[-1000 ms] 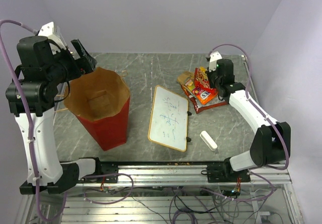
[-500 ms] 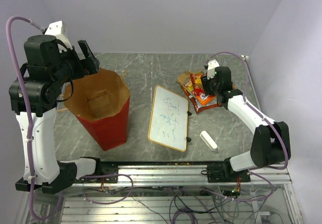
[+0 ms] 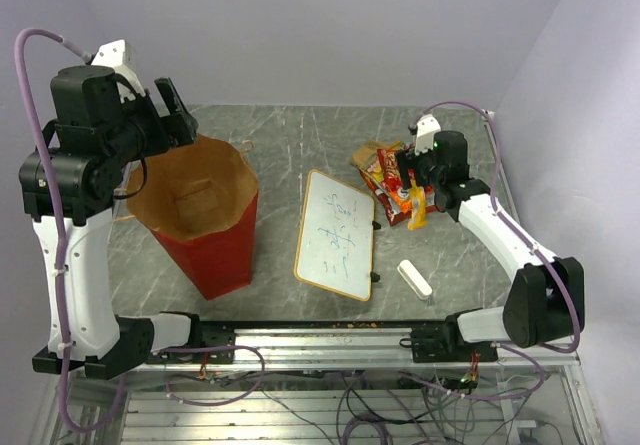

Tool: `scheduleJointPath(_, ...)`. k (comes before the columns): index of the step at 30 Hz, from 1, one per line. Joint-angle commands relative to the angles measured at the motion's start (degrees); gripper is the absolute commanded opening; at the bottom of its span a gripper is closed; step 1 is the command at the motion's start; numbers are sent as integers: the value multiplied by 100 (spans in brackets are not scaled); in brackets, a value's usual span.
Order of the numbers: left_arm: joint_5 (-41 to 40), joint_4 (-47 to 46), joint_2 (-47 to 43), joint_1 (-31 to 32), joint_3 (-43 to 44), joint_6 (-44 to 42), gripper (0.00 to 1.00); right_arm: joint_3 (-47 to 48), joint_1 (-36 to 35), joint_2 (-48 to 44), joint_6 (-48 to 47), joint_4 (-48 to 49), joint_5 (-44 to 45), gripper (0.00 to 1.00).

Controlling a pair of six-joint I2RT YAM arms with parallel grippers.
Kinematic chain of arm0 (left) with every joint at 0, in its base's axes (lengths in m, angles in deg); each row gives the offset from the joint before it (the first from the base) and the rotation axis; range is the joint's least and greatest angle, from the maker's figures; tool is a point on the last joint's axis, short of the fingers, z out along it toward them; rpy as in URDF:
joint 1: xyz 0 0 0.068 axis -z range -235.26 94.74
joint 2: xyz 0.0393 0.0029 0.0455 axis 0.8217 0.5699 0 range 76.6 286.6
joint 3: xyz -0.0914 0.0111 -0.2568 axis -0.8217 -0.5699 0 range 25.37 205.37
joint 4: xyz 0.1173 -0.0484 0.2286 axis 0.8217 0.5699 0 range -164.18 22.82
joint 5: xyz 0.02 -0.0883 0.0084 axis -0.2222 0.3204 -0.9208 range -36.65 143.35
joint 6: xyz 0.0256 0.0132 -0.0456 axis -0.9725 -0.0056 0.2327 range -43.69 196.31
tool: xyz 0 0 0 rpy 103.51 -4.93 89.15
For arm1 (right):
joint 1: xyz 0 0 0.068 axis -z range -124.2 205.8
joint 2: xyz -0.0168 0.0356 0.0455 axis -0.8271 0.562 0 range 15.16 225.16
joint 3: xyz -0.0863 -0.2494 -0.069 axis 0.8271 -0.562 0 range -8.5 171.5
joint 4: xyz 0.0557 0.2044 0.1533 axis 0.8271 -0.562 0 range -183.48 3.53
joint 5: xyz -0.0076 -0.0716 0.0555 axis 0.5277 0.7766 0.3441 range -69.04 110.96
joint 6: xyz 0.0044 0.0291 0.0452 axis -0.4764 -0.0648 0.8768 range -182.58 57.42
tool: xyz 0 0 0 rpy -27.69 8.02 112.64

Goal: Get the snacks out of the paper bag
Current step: Place the snack at the center of the board, then reset both arms

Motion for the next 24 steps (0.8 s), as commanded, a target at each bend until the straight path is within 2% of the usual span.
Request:
scheduleJointPath(1,112,-14,74,49,34,135,96,112,30,-188,29,-142,-96,87)
scheduleJointPath(2,149,-19,121,49,92,139,96,125,26,-201,111,-159,-53,98)
scheduleJointPath(3,193,-44,151,49,123,142,95,118,26,-234,153,-149,-38,100)
scheduleJointPath(7,229,-91,190,49,163,263,95,138,-59,-417,286,-145,-148,100)
scheduleJointPath(12,297,-331,34,49,-217,353,96,491,-261,-589,1092,-295,333,100)
scheduleJointPath(19,499,-418,292,49,125,461,95,1634,-318,-679,2238,-1577,10,100)
scheduleJointPath(24,171,-752,-22,49,-199,585,96,2395,-318,-1192,3059,-2367,333,100)
